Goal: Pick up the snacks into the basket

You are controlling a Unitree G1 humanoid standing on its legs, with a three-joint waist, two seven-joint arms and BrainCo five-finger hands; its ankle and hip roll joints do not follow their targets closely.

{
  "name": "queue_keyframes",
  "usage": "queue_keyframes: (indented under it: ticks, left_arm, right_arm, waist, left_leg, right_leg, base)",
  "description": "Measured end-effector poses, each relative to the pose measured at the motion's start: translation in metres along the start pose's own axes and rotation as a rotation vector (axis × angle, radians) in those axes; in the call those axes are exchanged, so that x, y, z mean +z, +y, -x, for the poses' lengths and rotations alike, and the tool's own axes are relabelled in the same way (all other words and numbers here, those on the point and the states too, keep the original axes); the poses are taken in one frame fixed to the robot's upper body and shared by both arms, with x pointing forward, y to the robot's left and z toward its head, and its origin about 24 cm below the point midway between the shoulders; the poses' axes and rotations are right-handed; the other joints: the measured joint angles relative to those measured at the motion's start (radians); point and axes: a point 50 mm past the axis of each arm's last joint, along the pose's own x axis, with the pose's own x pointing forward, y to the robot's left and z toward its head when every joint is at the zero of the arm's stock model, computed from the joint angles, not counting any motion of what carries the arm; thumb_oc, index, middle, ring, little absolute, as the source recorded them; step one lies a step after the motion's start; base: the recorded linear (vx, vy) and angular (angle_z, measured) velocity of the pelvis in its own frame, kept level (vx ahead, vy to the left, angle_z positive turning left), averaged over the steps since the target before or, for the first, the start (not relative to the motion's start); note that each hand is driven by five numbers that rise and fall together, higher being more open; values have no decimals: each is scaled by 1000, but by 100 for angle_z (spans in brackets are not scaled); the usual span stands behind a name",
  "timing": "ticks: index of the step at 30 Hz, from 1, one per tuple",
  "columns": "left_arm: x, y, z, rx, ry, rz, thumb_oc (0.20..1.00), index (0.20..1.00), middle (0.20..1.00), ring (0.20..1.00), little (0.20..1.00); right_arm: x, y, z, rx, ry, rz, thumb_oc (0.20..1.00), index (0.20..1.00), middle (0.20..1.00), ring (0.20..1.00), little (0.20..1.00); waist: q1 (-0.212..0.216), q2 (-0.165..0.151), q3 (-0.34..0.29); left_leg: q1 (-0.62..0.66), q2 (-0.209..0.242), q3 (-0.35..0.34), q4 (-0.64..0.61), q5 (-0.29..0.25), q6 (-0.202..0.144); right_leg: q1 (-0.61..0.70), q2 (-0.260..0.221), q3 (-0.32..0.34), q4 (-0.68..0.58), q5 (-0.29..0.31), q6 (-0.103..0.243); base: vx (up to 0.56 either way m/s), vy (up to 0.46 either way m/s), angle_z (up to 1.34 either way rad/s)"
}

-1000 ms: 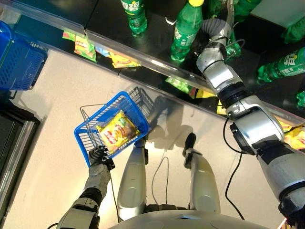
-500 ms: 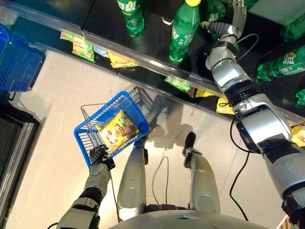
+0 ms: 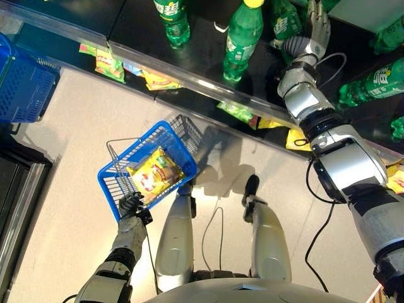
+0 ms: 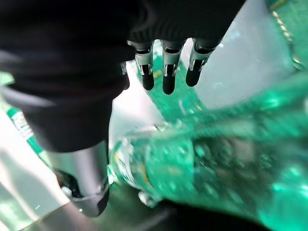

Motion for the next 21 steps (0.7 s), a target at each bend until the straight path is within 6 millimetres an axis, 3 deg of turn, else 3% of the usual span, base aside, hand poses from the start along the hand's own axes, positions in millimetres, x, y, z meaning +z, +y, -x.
queue_keyframes:
  ticks: [5, 12, 21]
  left_arm:
    - [-2, 2, -1, 7, 9, -4, 200, 200, 200, 200, 200]
    - [-4, 4, -1, 14, 23, -3, 200, 200, 200, 200, 200]
    - [-3, 4, -2, 4, 20, -8, 200, 200, 200, 200, 200]
  right_arm:
    - [-7, 10, 5, 55, 63, -77, 1000, 1000, 1000, 1000, 1000]
    - [-5, 9, -2, 94, 141, -216, 1000, 1000, 1000, 1000, 1000]
    - [-13, 0, -12, 94, 236, -229, 1000, 1000, 1000, 1000, 1000]
  waist:
    - [-1, 0, 0]
    - [-2, -4, -2]
    - [6, -6, -3]
  left_leg:
    - [2, 0, 0, 2, 0, 0]
    - [3, 2, 0, 9, 0, 0]
    - [2, 1, -3, 12, 0, 1]
  right_leg:
    - [5, 0, 0, -1, 1, 0]
    - [10, 3, 1, -5, 8, -1]
    - [15, 3, -1, -14, 14, 1]
  base:
    - [0, 0, 0]
    - [0, 0, 0]
    - [1, 0, 0]
